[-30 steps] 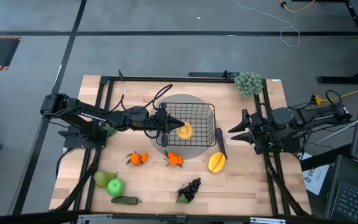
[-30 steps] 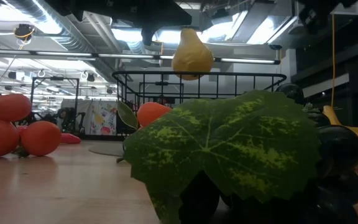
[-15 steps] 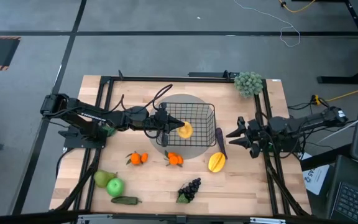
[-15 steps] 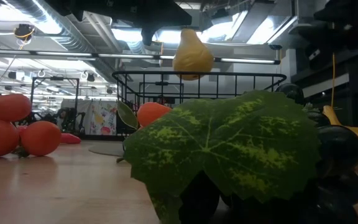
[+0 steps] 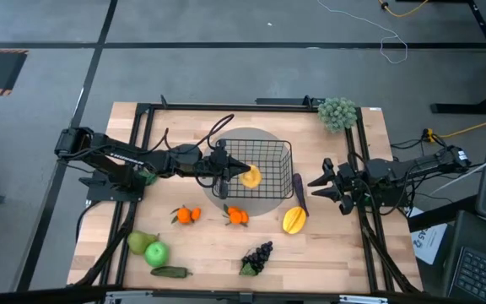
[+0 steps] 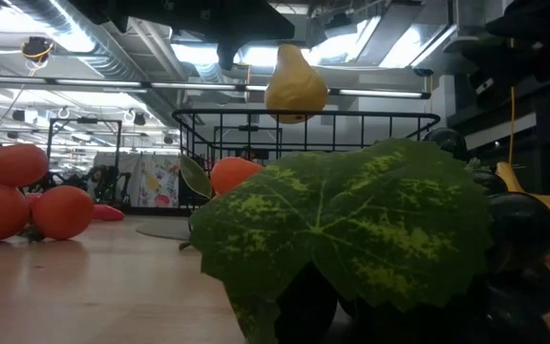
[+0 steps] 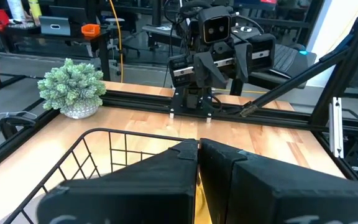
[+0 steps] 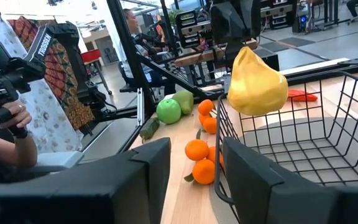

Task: Build produce basket
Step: Put the yellow pear into the wire basket, then put the orange carrot into the wire basket

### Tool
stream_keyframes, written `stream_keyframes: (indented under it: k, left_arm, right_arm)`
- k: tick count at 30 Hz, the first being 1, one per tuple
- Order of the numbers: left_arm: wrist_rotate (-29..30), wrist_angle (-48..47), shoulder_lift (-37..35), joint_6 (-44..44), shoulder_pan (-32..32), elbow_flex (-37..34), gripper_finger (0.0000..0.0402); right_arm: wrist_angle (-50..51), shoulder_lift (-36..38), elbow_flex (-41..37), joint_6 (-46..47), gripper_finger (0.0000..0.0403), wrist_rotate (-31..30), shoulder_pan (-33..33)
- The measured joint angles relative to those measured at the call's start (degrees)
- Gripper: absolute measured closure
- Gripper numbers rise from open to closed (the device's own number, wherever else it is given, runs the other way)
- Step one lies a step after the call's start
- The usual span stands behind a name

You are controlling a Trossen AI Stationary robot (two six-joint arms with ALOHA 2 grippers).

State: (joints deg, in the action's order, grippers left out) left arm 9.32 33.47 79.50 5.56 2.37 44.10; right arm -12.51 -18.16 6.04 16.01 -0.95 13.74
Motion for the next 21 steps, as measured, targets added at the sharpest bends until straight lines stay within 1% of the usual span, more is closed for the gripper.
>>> stream_keyframes:
  k: [5, 15, 18, 21]
  left_arm:
    - [1.8, 0.0, 0.0, -0.2, 0.0, 0.0, 0.0398]
    - [2.1, 0.7, 0.0, -0.1, 0.0, 0.0, 0.0329]
    - [2.1, 0.7, 0.0, 0.1, 0.0, 0.0, 0.0317]
    - [2.1, 0.7, 0.0, 0.3, 0.0, 0.0, 0.0314]
  right_arm:
    - [0.0, 0.0, 0.0, 0.1, 0.0263, 0.0, 0.0]
    - [0.3, 0.0, 0.0, 0.2, 0.0263, 0.0, 0.0]
    - [0.4, 0.0, 0.0, 0.2, 0.0263, 0.0, 0.0]
    - [0.4, 0.0, 0.0, 0.2, 0.0263, 0.0, 0.0]
